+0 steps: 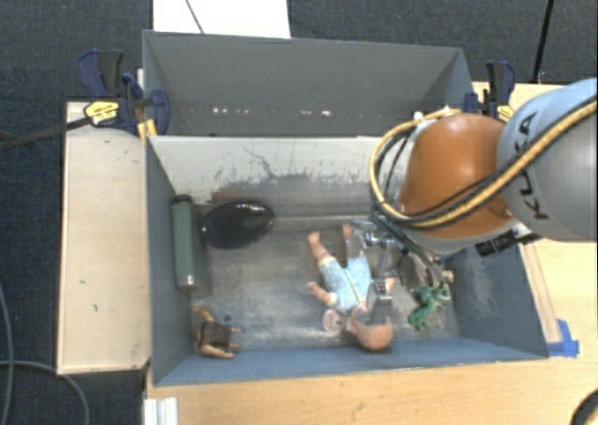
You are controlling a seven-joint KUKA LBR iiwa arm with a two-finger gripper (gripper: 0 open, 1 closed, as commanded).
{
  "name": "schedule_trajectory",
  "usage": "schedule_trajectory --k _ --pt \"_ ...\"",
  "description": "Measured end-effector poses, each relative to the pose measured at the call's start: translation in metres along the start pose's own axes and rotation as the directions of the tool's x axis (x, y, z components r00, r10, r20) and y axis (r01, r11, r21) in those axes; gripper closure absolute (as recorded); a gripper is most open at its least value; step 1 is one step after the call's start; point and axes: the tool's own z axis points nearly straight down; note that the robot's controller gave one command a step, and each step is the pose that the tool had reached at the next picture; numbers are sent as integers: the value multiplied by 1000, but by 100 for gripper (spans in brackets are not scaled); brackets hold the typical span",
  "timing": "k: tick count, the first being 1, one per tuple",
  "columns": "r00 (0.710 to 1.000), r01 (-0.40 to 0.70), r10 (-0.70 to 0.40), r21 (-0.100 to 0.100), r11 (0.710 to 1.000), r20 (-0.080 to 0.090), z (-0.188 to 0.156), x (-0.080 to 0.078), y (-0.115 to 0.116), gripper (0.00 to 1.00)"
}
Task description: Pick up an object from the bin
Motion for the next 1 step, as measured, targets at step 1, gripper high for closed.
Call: schedule_trajectory --k 1 --pt "995 -96 96 -1 995 5 33 -6 -6 0"
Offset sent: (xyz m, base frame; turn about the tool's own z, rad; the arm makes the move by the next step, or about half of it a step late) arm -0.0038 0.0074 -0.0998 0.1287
